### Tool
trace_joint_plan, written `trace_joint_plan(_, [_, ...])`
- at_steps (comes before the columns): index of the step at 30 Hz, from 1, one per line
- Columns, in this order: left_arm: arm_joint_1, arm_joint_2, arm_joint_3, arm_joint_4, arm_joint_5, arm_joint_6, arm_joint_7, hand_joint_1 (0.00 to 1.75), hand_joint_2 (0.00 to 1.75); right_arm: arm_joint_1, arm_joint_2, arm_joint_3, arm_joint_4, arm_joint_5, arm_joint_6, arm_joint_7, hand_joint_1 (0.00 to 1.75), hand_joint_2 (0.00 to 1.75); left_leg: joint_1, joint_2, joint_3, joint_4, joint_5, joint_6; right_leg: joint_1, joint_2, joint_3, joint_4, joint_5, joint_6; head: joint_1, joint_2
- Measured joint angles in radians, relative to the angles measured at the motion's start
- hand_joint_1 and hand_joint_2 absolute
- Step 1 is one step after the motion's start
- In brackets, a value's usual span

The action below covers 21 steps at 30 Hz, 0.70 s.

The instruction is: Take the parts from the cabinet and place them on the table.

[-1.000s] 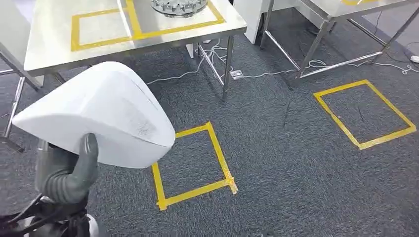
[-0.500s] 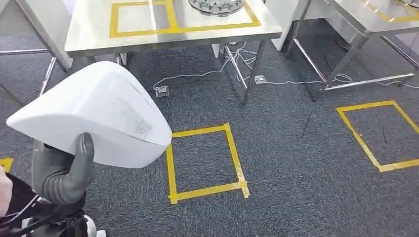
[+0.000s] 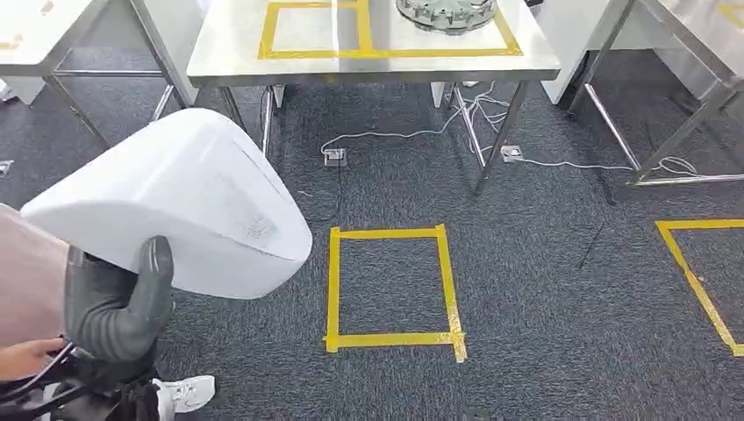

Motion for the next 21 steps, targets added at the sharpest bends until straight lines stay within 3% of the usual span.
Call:
trace_joint_plan(1, [0.0,0.0,0.0,0.003,0.0,0.0,0.0,1.75,1.75,0.005,0.0,0.0,0.0,0.0,0.0,0.0,0.0,1.75,0.001,-0.001,-0.026,0.07,-0.03,-0.006,-0.001,-0.01,-0.004,0.003,0.0,0.0,-0.002,0.0])
trace_joint_plan(2, [0.001,0.0,0.0,0.006,0.001,0.0,0.0,1.75,1.75,0.008,0.0,0.0,0.0,0.0,0.0,0.0,0.0,1.75,0.002,-0.002,-0.039,0.109,-0.039,-0.011,-0.002,-0.016,-0.008,0.007,0.0,0.001,-0.003,0.0])
trace_joint_plan(3, [0.001,0.0,0.0,0.008,0.001,0.0,-0.001,1.75,1.75,0.008,0.0,0.0,0.0,0.0,0.0,0.0,0.0,1.75,0.004,-0.002,-0.031,0.104,-0.027,-0.015,-0.002,-0.021,-0.013,0.013,0.0,0.002,-0.003,0.0])
trace_joint_plan(4, [0.001,0.001,0.001,0.01,0.001,0.0,-0.002,1.75,1.75,0.008,0.0,0.0,0.0,-0.001,0.0,0.0,0.0,1.75,0.006,-0.002,-0.001,0.059,0.003,-0.019,-0.005,-0.024,-0.019,0.022,-0.003,0.006,-0.004,0.0])
trace_joint_plan(6, [0.002,0.001,0.0,0.01,0.001,0.0,-0.003,1.75,1.75,0.005,0.0,0.0,0.0,-0.003,0.0,0.0,0.0,1.75,0.01,0.0,0.103,-0.105,0.071,-0.024,-0.011,-0.025,-0.029,0.047,-0.014,0.022,-0.007,0.0])
trace_joint_plan(7, [0.002,0.001,0.0,0.011,0.001,0.0,-0.004,1.75,1.75,0.004,0.0,0.0,0.0,-0.003,-0.002,0.0,0.0,1.75,0.007,-0.002,0.111,-0.123,0.037,-0.018,-0.009,-0.026,-0.035,0.056,-0.019,0.03,-0.013,0.0])
trace_joint_plan(8, [0.005,0.001,0.0,0.01,0.001,0.0,-0.005,1.75,1.75,0.003,-0.002,0.0,0.0,-0.003,-0.003,0.0,0.0,1.75,0.006,-0.005,0.112,-0.131,0.051,-0.002,-0.005,-0.024,-0.041,0.071,-0.026,0.037,-0.018,0.0])
trace_joint_plan(9, [0.007,0.002,0.001,0.01,0.001,0.0,-0.005,1.75,1.75,0.003,-0.003,0.0,0.0,-0.002,-0.003,0.0,0.0,1.75,0.004,-0.005,0.11,-0.125,0.048,0.011,-0.005,-0.024,-0.042,0.067,-0.023,0.041,-0.013,0.0])
trace_joint_plan(10, [0.007,0.002,0.001,0.01,0.002,0.0,-0.005,1.75,1.75,0.003,-0.003,0.0,0.0,-0.002,-0.006,0.0,0.0,1.75,0.003,-0.004,0.108,-0.126,0.05,0.015,-0.007,-0.023,-0.042,0.065,-0.022,0.043,-0.011,0.0])
trace_joint_plan(12, [0.008,0.002,0.002,0.01,0.002,0.0,-0.006,1.75,1.75,0.005,-0.005,0.0,0.0,0.001,-0.01,0.0,0.0,1.75,0.004,-0.005,0.11,-0.13,0.05,0.016,-0.005,-0.024,-0.042,0.065,-0.029,-0.004,-0.008,0.0])
trace_joint_plan(13, [0.008,0.002,0.001,0.01,0.002,0.0,-0.006,1.75,1.75,0.005,-0.005,0.0,0.0,0.001,-0.009,0.0,0.0,1.75,0.003,-0.005,0.11,-0.13,0.05,0.017,-0.004,-0.024,-0.041,0.065,-0.03,-0.015,-0.007,0.0])
trace_joint_plan(16, [0.008,0.002,0.001,0.01,0.002,0.0,-0.006,1.75,1.75,0.006,-0.004,0.0,0.0,0.001,-0.008,-0.007,0.0,1.75,-0.002,-0.005,0.11,-0.13,0.05,0.027,-0.006,-0.024,-0.041,0.064,-0.023,-0.017,-0.007,0.0])
trace_joint_plan(19, [0.008,0.002,0.001,0.01,0.002,0.0,-0.006,1.75,1.75,0.006,-0.005,0.0,0.0,0.001,-0.008,-0.008,0.0,1.75,-0.005,-0.006,0.11,-0.13,0.049,0.03,-0.008,-0.024,-0.038,0.061,-0.021,-0.014,-0.007,0.0])
trace_joint_plan(21, [0.009,0.002,0.001,0.01,0.002,0.0,-0.006,1.75,1.75,0.006,-0.004,0.0,0.0,0.001,-0.007,-0.008,0.0,1.75,-0.005,-0.006,0.11,-0.129,0.048,0.032,-0.009,-0.024,-0.037,0.058,-0.018,-0.005,-0.007,0.0])
